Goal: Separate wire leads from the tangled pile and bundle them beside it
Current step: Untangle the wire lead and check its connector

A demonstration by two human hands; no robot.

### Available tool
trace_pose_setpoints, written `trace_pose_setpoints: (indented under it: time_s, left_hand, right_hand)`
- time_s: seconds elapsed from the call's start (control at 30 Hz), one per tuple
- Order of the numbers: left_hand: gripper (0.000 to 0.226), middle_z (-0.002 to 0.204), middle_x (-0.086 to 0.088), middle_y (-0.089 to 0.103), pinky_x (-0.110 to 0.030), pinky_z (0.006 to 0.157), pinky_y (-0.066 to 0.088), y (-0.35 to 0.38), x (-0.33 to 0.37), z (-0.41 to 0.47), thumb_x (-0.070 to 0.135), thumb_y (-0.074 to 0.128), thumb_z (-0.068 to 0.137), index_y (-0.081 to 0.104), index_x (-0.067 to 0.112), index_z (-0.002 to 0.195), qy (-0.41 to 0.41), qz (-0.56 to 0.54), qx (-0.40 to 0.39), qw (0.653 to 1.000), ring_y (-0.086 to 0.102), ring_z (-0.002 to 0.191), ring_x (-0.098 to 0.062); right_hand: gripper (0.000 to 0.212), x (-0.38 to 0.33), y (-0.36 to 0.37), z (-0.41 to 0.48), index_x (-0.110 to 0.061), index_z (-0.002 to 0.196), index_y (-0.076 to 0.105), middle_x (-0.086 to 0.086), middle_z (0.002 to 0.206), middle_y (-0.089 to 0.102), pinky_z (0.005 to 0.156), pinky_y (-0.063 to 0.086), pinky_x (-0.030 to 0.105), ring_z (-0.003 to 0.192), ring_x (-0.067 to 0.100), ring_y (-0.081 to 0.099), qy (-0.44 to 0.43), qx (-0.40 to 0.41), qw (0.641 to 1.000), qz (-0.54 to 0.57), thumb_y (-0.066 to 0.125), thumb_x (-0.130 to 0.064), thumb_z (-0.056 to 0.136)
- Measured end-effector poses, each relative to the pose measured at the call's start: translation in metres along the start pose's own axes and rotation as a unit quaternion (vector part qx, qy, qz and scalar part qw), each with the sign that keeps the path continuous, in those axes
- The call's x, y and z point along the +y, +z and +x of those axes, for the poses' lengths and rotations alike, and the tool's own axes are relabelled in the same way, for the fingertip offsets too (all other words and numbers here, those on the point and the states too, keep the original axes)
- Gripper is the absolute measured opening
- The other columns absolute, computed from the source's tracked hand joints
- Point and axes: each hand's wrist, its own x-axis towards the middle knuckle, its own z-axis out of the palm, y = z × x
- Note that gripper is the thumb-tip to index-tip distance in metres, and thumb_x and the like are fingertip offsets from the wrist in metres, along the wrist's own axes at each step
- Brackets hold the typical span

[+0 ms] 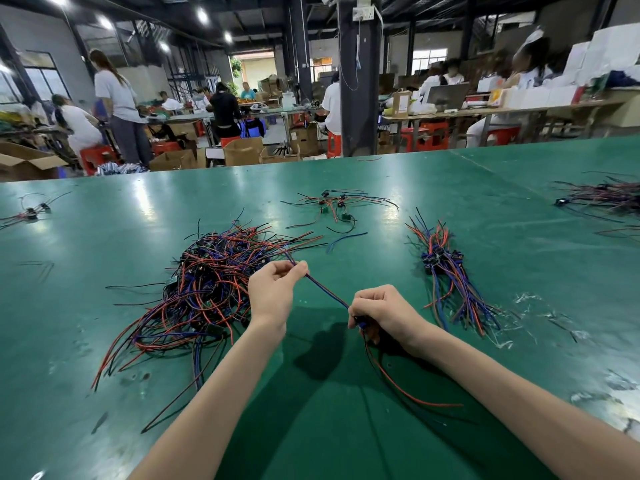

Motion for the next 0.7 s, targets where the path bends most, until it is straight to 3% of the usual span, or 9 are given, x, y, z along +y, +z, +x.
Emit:
trace_pose_setpoints:
  time_s: [0.1, 0.2, 0.33, 0.47, 0.57, 0.7]
  left_hand:
    - [0.016, 0.062, 0.003, 0.061, -0.013, 0.045, 0.036, 0.0002, -0.0004, -0.0002, 0.013, 0.072, 0.083, 0.061, 0.012, 0.071, -0.033, -0.047, -0.005, 0.998, 0.038, 0.046, -0.004]
    - [0.017, 0.059, 0.008, 0.065, -0.015, 0.05, 0.037, -0.0006, -0.0016, -0.0001, 0.016, 0.067, 0.087, 0.061, 0.012, 0.072, -0.011, -0.037, -0.004, 0.999, 0.042, 0.046, -0.001]
    - [0.021, 0.065, 0.005, 0.059, -0.023, 0.065, 0.041, -0.0054, -0.0039, -0.0006, 0.017, 0.067, 0.087, 0.057, 0.016, 0.069, 0.13, 0.108, -0.001, 0.986, 0.05, 0.061, -0.008]
    - [0.018, 0.069, 0.013, 0.053, -0.019, 0.067, 0.034, -0.0086, -0.0058, 0.0007, 0.014, 0.068, 0.086, 0.054, 0.018, 0.075, 0.289, 0.251, 0.007, 0.924, 0.05, 0.072, -0.014]
    - [0.021, 0.063, 0.013, 0.054, -0.014, 0.062, 0.035, -0.0091, -0.0043, 0.0041, 0.019, 0.068, 0.086, 0.055, 0.019, 0.07, 0.227, 0.181, 0.015, 0.957, 0.049, 0.06, 0.001]
    - [0.021, 0.061, 0.008, 0.053, -0.023, 0.059, 0.037, -0.0073, -0.0007, 0.0053, 0.023, 0.066, 0.088, 0.059, 0.016, 0.07, 0.058, 0.035, 0.011, 0.998, 0.042, 0.054, -0.005]
  right_hand:
    - [0.015, 0.0009, 0.0, 0.0001, -0.01, 0.051, 0.062, 0.0, 0.045, 0.048, 0.039, 0.03, 0.017, 0.038, 0.015, 0.037, -0.002, 0.001, 1.0, -0.004, 0.056, -0.017, 0.062]
    - [0.015, 0.0017, 0.0, 0.0, -0.009, 0.053, 0.062, 0.0, 0.046, 0.05, 0.039, 0.03, 0.018, 0.04, 0.016, 0.038, -0.006, -0.002, 1.0, -0.009, 0.055, -0.017, 0.063]
    - [0.013, 0.0012, 0.0014, 0.0001, -0.01, 0.051, 0.06, -0.005, 0.044, 0.053, 0.037, 0.03, 0.016, 0.038, 0.014, 0.039, -0.004, -0.005, 1.0, -0.021, 0.054, -0.017, 0.061]
    - [0.013, 0.0018, 0.0021, 0.0006, -0.01, 0.052, 0.06, -0.004, 0.045, 0.053, 0.038, 0.028, 0.016, 0.039, 0.015, 0.04, 0.003, -0.004, 1.0, -0.025, 0.055, -0.018, 0.061]
    - [0.013, 0.0017, 0.0017, 0.0009, -0.011, 0.052, 0.06, -0.005, 0.045, 0.053, 0.037, 0.029, 0.016, 0.038, 0.013, 0.04, 0.002, -0.005, 1.0, -0.026, 0.055, -0.018, 0.061]
    - [0.013, 0.0017, 0.0017, 0.0013, -0.011, 0.051, 0.06, -0.005, 0.045, 0.054, 0.037, 0.03, 0.016, 0.038, 0.013, 0.04, 0.002, -0.006, 1.0, -0.023, 0.055, -0.018, 0.062]
